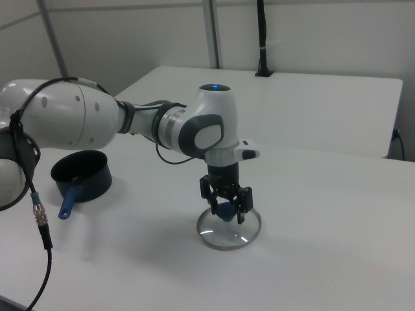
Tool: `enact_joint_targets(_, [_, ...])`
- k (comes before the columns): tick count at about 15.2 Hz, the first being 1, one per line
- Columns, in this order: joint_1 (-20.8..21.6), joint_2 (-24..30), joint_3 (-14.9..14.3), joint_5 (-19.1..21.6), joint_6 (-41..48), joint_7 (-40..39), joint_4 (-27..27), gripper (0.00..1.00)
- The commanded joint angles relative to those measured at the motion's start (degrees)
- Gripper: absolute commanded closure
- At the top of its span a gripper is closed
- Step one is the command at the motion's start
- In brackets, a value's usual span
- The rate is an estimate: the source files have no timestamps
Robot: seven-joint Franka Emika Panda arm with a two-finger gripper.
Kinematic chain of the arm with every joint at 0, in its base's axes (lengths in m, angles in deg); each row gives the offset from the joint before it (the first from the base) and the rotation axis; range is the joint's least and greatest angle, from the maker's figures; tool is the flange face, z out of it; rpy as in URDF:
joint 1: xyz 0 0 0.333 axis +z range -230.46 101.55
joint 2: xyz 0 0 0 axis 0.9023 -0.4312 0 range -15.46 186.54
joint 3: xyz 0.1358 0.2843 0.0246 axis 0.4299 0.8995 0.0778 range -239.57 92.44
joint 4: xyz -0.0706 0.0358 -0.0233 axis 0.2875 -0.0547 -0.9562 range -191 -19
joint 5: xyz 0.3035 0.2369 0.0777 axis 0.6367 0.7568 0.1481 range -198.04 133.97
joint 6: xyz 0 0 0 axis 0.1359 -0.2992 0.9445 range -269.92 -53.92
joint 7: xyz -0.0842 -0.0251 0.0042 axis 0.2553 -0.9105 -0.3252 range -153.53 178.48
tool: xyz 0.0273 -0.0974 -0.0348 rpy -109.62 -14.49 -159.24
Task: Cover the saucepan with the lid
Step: 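Lower the gripper and close it on the blue knob, then lift the glass lid by its knob off the table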
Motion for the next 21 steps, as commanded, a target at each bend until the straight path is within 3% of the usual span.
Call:
enact_joint_targets(1, [0.6, 0.8, -0.5, 0.7, -1.5, -2.1, -1.2, 0.28])
enact_joint_targets(5, [0.6, 1.0, -0.5, 0.8, -1.4, -2.3, -1.0, 0.41])
enact_joint_targets(15, [1.4, 5.6, -0.6, 0.0, 1.0, -2.0, 0.1, 0.43])
enact_joint_targets(21, [3.5, 6.5, -0.6, -7.2, 3.6, -3.3, 2.6, 0.43])
